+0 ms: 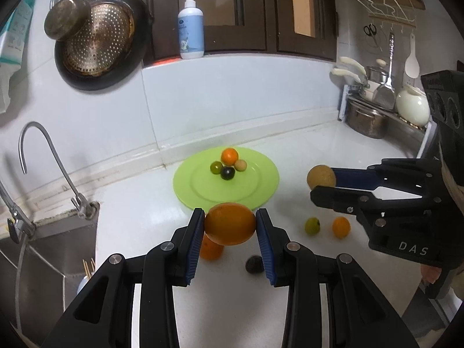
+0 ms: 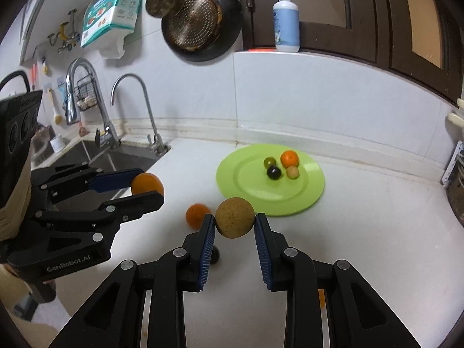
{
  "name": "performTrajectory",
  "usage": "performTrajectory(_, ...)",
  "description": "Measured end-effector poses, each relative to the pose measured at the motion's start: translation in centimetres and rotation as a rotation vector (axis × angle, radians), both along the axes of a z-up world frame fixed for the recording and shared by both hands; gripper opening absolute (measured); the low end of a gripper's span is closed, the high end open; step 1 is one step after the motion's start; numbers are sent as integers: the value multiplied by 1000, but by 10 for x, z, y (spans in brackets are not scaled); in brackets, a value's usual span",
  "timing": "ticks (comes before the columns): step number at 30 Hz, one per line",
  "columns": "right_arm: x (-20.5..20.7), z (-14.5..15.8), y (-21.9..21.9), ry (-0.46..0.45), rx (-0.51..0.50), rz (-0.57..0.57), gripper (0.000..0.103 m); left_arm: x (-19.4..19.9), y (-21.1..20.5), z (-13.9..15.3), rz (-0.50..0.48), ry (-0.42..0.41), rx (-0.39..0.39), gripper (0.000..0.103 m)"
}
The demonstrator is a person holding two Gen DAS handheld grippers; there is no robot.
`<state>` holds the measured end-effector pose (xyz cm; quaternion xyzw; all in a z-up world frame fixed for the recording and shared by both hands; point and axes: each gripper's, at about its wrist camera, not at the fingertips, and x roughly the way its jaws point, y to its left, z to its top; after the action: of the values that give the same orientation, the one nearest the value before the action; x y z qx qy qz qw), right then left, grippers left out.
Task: Organize fruits
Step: 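Carry the orange and the tan fruit over the green plate with both tools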
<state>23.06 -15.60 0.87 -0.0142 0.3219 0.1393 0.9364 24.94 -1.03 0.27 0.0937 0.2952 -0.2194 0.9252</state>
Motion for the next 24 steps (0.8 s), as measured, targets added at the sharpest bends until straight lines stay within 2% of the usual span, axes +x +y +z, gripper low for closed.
performTrajectory(11,32,23,-9,-22,21,-24,29,31,-6,19,11,-27,7,36)
performTrajectory(24,90,26,-14,38,18,-50,29,89,-16,23,23,10,16,36)
